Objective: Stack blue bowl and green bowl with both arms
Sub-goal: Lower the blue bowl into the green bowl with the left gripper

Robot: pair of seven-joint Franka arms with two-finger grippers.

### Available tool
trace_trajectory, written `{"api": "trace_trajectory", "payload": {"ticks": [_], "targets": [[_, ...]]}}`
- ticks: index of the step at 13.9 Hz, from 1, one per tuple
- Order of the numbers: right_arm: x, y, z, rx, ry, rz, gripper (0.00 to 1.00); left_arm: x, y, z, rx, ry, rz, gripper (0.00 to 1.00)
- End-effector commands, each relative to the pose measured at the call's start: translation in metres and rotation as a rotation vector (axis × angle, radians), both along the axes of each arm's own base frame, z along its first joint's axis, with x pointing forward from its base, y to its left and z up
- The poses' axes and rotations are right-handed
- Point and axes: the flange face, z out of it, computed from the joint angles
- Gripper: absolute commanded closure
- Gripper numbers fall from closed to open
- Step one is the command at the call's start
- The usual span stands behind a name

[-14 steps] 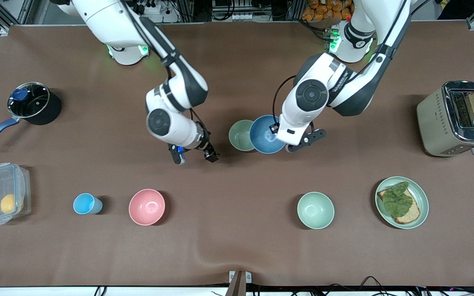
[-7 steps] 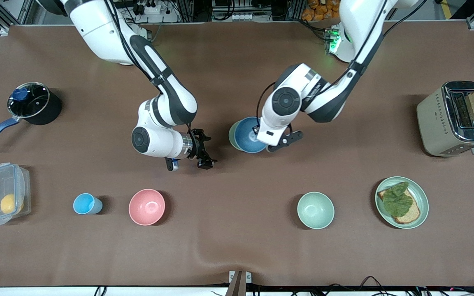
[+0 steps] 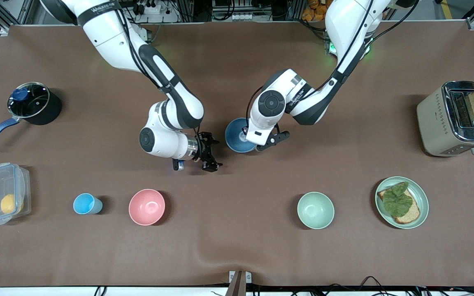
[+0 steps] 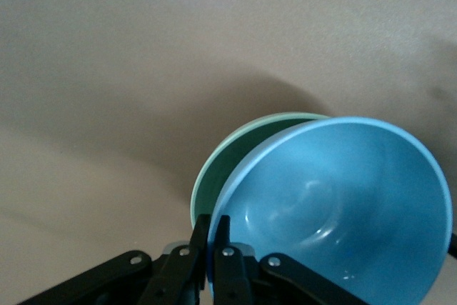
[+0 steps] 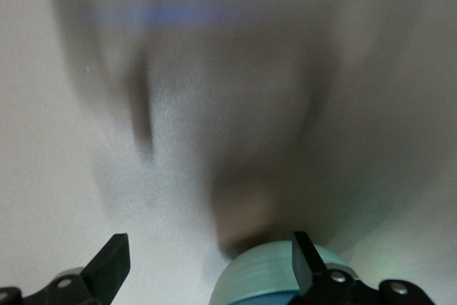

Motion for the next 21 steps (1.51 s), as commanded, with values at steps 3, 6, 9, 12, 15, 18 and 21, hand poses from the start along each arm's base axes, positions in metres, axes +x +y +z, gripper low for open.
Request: {"api": "trace_trajectory", "payload": {"ticks": [3, 6, 9, 12, 15, 18, 21], "targets": [[-0.020, 0.028, -0.007, 0.016, -0.009, 0.015, 0.00, 0.005, -0.004, -0.011, 0.003, -0.016, 0.010, 1.00], [-0.027, 0.028, -0.012, 0.007, 0.000, 0.021, 0.00, 0.004, -0.003, -0.014, 0.007, -0.011, 0.009, 1.00], [-0.029, 0.027, -0.015, 0.001, -0.002, 0.023, 0.00, 0.005, -0.003, -0.011, 0.007, -0.015, -0.003, 0.00], [-0.030, 0.026, -0.017, 0.001, -0.006, 0.037, 0.00, 0.008, 0.001, 0.003, 0.008, -0.024, 0.007, 0.00], [-0.029, 0.026, -0.015, 0.002, -0.010, 0.036, 0.00, 0.015, 0.005, 0.023, 0.014, -0.029, 0.014, 0.00], [-0.030, 0.027, -0.015, 0.002, -0.010, 0.038, 0.00, 0.026, 0.008, 0.043, 0.004, -0.052, 0.032, 0.00], [-0.030, 0.027, -0.015, 0.002, -0.010, 0.038, 0.00, 0.030, 0.012, 0.052, 0.008, -0.053, 0.038, 0.00]]}}
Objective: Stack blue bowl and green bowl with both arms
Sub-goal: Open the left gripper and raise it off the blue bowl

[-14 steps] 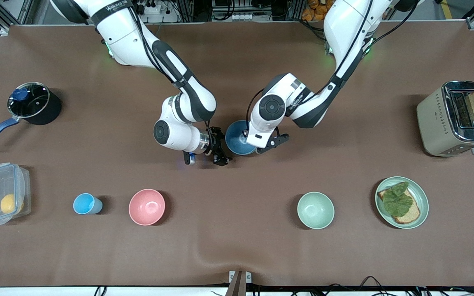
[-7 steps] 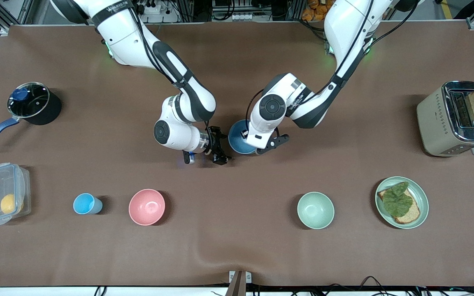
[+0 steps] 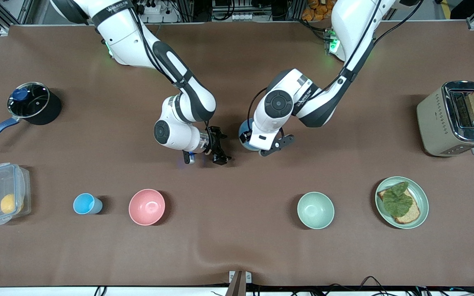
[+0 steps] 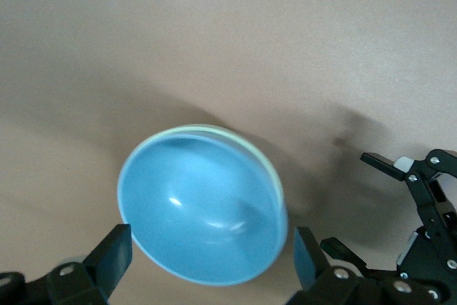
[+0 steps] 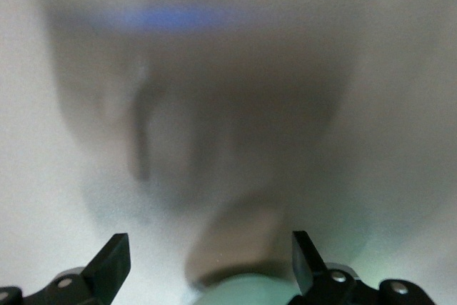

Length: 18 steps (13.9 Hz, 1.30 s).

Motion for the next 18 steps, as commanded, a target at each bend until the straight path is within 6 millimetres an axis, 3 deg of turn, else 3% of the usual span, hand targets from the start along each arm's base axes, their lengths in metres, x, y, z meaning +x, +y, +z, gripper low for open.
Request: {"api": "trace_trajectory", "payload": {"ticks": [1, 8, 11, 13, 18], "targets": [[-0.002, 0.001, 0.000, 0.012, -0.009, -0.001, 0.00, 0.010, 0.011, 0.022, 0.016, -0.030, 0.024, 0.00], [-0.002, 0.001, 0.002, 0.007, -0.013, 0.006, 0.00, 0.066, 0.061, 0.079, 0.047, -0.098, 0.081, 0.00], [0.001, -0.011, 0.029, 0.004, -0.053, 0.071, 0.00, 0.092, 0.089, 0.087, 0.056, -0.116, 0.111, 0.00], [0.011, -0.033, 0.048, -0.024, -0.022, 0.129, 0.00, 0.105, 0.111, 0.086, 0.070, -0.128, 0.125, 0.00], [0.048, -0.121, 0.118, -0.068, 0.085, 0.288, 0.00, 0.143, 0.169, 0.088, 0.131, -0.176, 0.206, 0.00]]}}
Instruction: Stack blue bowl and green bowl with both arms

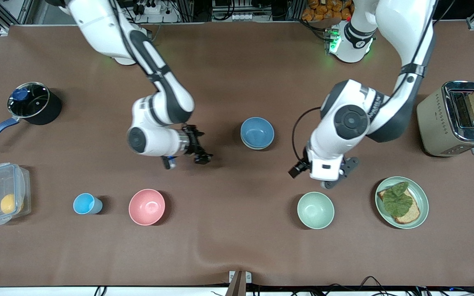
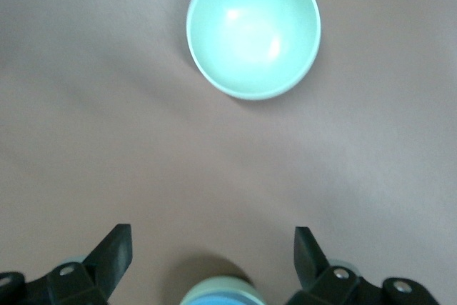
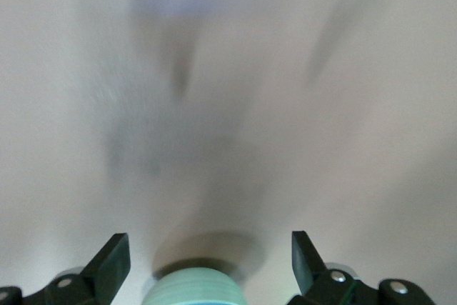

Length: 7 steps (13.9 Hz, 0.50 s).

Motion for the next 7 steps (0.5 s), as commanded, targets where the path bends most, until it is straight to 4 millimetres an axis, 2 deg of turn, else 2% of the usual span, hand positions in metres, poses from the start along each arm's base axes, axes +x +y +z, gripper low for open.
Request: {"api": "trace_trajectory", "payload": {"ticks": [1, 4, 6, 7], "targets": [[0.012, -0.058, 0.042, 0.027, 0.046, 0.103, 0.00, 0.020, 0.034, 0.003, 0.071, -0.029, -0.012, 0.00], [0.023, -0.150, 0.071, 0.073, 0.040, 0.278, 0.00, 0.036, 0.082, 0.007, 0.079, -0.031, 0.011, 0.00], [0.027, -0.187, 0.094, 0.044, 0.015, 0.364, 0.00, 0.036, 0.090, 0.006, 0.085, -0.011, -0.042, 0.00], [0.033, -0.205, 0.104, -0.002, 0.008, 0.395, 0.00, 0.035, 0.101, 0.002, 0.100, 0.024, -0.057, 0.00]]}}
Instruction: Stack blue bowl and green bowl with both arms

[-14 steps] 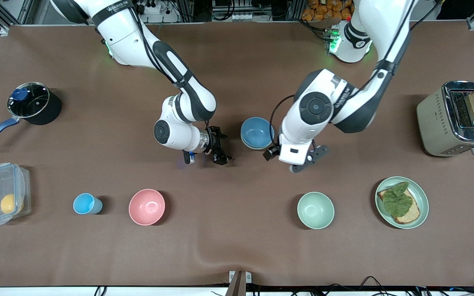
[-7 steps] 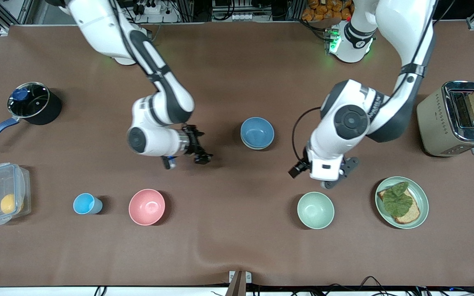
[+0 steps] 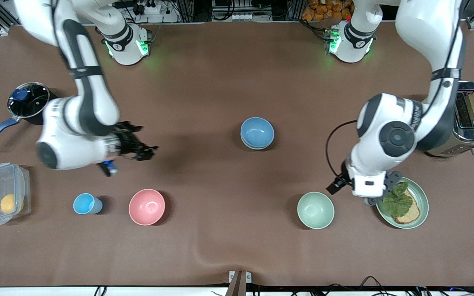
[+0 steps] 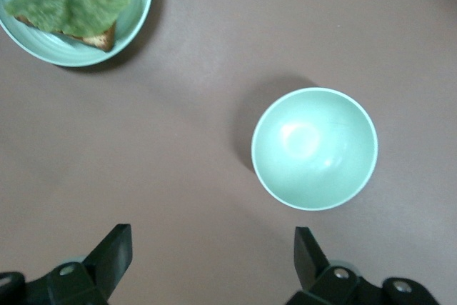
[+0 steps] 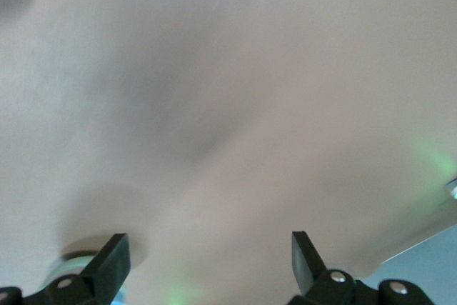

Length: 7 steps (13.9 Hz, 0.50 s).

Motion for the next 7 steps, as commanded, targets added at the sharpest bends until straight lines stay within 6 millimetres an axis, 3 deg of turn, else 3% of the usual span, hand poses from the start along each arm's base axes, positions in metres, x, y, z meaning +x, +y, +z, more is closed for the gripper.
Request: {"api": "trace_trajectory", "payload": {"ticks": [1, 4, 7], "targets": [[0.007, -0.032, 0.038, -0.068, -0.041, 0.088, 0.00, 0.002, 0.031, 0.000, 0.045, 0.061, -0.048, 0.00], [0.012, -0.082, 0.101, -0.039, -0.162, 0.155, 0.00, -0.002, 0.070, 0.016, 0.055, 0.126, -0.168, 0.00], [0.010, -0.125, 0.150, 0.064, -0.294, 0.504, 0.00, -0.018, 0.105, 0.020, 0.051, 0.274, -0.322, 0.00]]}}
